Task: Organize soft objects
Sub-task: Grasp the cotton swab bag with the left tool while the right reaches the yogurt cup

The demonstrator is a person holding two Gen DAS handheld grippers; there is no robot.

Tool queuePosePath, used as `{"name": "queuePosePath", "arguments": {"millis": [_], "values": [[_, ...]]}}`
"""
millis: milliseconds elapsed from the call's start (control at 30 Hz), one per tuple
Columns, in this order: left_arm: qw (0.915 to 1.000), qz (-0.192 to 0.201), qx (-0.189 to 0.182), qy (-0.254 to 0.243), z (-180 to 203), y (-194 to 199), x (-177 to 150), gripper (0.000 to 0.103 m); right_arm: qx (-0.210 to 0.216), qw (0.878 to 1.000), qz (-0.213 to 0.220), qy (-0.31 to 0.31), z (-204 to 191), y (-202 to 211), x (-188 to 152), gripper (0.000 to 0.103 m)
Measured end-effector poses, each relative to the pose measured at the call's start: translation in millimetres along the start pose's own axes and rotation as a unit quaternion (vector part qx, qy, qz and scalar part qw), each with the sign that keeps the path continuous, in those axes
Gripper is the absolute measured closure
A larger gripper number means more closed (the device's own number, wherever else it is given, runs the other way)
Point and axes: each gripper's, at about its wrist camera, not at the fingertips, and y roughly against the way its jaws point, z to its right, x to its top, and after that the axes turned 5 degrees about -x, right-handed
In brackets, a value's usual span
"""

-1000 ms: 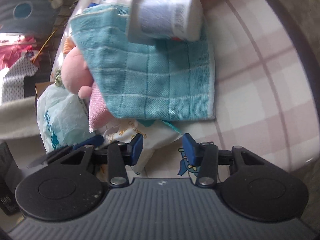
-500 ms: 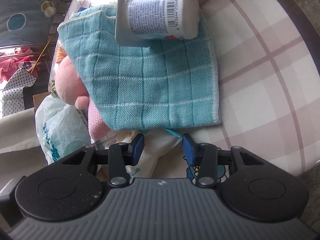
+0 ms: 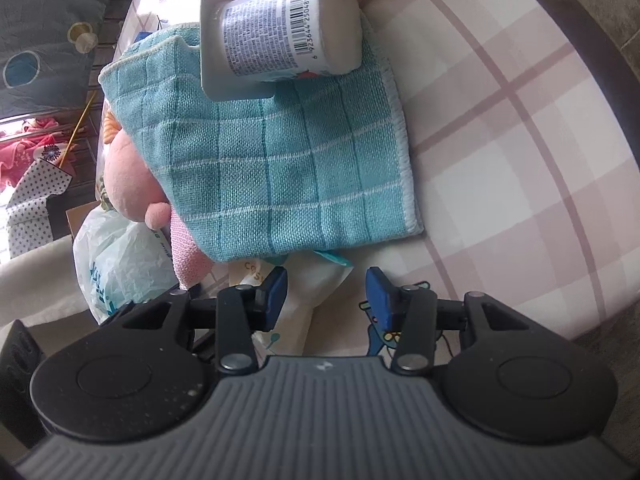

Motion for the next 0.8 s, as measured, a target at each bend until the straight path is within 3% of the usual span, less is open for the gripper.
{"name": "queuePosePath", "arguments": {"millis": [367,600,800], "values": [[0.9945,-0.067,-0.071,0.038,14.9,-17.8,-20.2,0.018,0.021,0.999,-0.019,-0.018,0.0,-7.5,-7.6,0.059],[0.998,-0.05,-0.031,0.025,29.3,-17.0,-15.5,0.018,0.032,0.999,-0.035,-0.007,-7.2,-9.5,-12.9,0.059],[0.9952,-0.087,-0.005,0.044,26.7,-40.4,-3.5,0.029,0.057,0.997,-0.056,-0.003,-12.8,-15.1,-9.6,0.058]]}}
